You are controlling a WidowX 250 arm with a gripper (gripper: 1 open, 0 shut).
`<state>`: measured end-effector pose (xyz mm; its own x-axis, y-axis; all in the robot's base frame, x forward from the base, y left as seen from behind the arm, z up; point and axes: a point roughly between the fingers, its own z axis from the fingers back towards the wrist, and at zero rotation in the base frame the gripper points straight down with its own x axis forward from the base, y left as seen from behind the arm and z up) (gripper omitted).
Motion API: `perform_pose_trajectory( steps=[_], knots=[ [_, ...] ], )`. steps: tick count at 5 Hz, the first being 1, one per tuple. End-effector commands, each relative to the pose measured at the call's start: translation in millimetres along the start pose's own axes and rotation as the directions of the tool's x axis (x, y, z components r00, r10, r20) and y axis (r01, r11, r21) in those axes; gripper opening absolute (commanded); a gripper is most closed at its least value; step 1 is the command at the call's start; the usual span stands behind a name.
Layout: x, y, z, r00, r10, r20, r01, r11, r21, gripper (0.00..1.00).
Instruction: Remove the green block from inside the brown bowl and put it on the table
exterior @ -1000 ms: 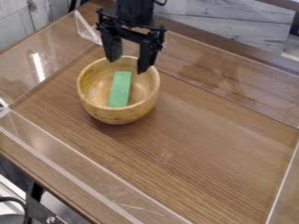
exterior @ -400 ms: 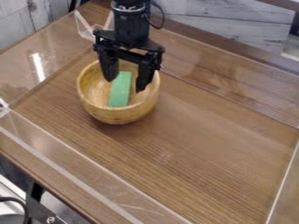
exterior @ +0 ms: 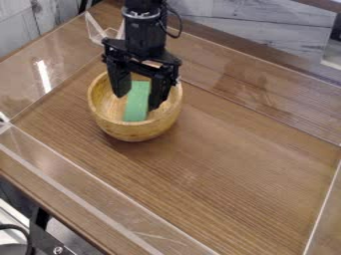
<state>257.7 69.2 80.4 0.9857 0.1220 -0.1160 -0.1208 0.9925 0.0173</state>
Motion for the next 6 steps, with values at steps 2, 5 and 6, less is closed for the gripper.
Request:
perform_pose_trajectory(
  steps=[2,5,6],
  knots=[
    [5.7,18,14.8,0.992,0.11,0.058,-0.11,0.994,-0.002,1.0],
    [15.2,17,7.5,0.986,0.16,0.052,-0.16,0.987,0.004,1.0],
    [15.8,18,-1.2,0.98,0.194,0.046,-0.195,0.981,0.005,1.0]
  ],
)
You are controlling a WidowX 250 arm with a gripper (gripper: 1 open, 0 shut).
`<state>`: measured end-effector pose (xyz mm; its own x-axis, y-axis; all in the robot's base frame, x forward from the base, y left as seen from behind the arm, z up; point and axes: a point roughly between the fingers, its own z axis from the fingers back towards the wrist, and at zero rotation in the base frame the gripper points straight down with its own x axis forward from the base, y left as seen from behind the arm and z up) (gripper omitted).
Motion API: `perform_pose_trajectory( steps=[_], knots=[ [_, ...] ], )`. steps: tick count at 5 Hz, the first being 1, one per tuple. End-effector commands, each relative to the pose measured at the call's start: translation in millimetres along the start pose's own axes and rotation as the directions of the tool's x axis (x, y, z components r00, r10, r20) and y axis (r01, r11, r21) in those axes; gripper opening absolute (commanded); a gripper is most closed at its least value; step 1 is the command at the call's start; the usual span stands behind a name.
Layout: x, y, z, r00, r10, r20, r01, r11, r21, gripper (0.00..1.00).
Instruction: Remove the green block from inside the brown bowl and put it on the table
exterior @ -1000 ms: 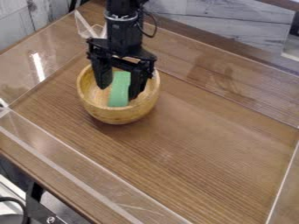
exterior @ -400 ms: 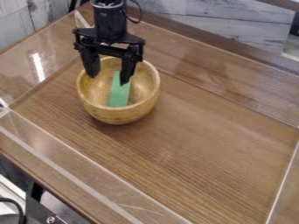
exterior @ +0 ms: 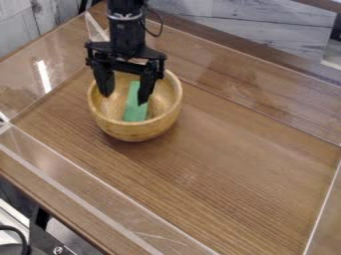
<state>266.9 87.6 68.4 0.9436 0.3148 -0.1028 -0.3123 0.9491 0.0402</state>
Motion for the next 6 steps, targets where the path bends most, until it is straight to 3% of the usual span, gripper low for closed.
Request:
perform_pose_trajectory(
  steps=[1,2,4,5,6],
  knots=[
    [4.4,1,3.5,0.999,0.03,0.039,-0.031,1.0,0.007,1.0],
    [1.8,-6,-6.1,0.999,0.008,0.043,-0.009,1.0,0.012,0.0],
    [-4.6,-19,12.1,0.998,0.025,0.05,-0.025,1.0,-0.001,0.0],
    [-1.1,-23,33.9,0.996,0.066,0.053,-0.065,0.998,-0.011,0.0],
    [2.2,-26,69.9,0.993,0.101,0.06,-0.099,0.994,-0.033,0.0]
  ],
)
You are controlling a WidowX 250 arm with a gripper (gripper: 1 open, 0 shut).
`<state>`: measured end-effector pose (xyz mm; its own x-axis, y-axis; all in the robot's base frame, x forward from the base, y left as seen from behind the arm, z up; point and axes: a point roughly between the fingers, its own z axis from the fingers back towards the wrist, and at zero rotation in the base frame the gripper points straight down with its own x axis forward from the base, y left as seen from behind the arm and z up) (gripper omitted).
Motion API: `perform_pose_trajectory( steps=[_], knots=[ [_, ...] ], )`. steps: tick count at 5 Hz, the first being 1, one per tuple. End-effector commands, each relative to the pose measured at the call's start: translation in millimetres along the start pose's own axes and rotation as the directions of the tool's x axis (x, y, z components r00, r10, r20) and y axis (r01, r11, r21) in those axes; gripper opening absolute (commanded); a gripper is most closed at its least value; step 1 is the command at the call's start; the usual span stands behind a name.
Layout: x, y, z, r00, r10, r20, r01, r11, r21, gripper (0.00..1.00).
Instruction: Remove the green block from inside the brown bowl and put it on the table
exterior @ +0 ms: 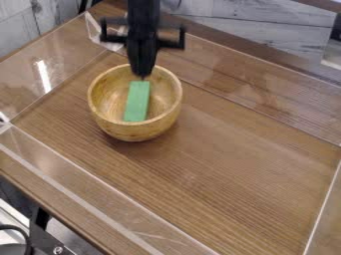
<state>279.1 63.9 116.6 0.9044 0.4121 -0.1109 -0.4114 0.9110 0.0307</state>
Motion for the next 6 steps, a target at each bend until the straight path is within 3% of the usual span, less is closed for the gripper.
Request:
perform_pose_trajectory(
  steps=[1,2,4,6],
  knots=[
    [4.5,1,48.6,0.997,0.014,0.072,-0.011,0.999,-0.041,0.0],
    [8.2,7,51.9,0.997,0.03,0.073,-0.027,0.999,-0.04,1.0],
    [8.0,6,39.0,0.989,-0.13,0.065,0.131,0.991,-0.013,1.0],
    [12.3,8,21.0,0.981,-0.189,0.052,0.189,0.982,-0.001,1.0]
  ],
)
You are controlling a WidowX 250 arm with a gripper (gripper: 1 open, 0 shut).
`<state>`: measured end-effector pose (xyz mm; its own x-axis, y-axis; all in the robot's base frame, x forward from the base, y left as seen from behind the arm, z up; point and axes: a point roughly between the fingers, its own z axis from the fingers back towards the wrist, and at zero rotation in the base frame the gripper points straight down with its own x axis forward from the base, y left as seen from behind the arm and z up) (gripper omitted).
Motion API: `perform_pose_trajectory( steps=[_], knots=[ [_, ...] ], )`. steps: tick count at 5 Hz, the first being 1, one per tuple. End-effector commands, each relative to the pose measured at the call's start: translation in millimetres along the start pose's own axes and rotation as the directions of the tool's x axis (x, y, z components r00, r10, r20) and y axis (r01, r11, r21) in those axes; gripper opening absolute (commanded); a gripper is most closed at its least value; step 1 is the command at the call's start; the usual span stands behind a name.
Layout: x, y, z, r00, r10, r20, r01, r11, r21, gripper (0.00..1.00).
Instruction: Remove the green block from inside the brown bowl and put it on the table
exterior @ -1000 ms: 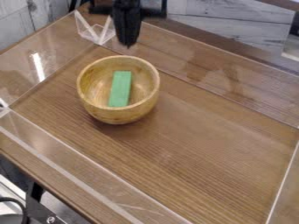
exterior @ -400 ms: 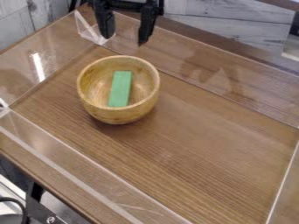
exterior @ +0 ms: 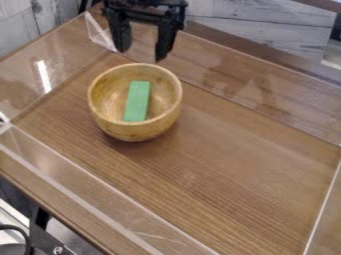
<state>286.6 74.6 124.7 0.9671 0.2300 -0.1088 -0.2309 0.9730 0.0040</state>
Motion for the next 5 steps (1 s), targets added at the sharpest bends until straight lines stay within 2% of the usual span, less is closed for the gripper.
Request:
perform_pose_trajectory(
  steps=[1,3,5],
  knots=[
    [3.0,2,-0.3,0.999,-0.005,0.045,0.005,1.0,0.009,1.0],
    [-9.2,11,-2.7,0.998,0.049,0.046,-0.049,0.999,0.007,1.0],
    [-5.3,13,-12.7,0.999,-0.012,0.044,0.011,1.0,0.016,1.0]
  ],
)
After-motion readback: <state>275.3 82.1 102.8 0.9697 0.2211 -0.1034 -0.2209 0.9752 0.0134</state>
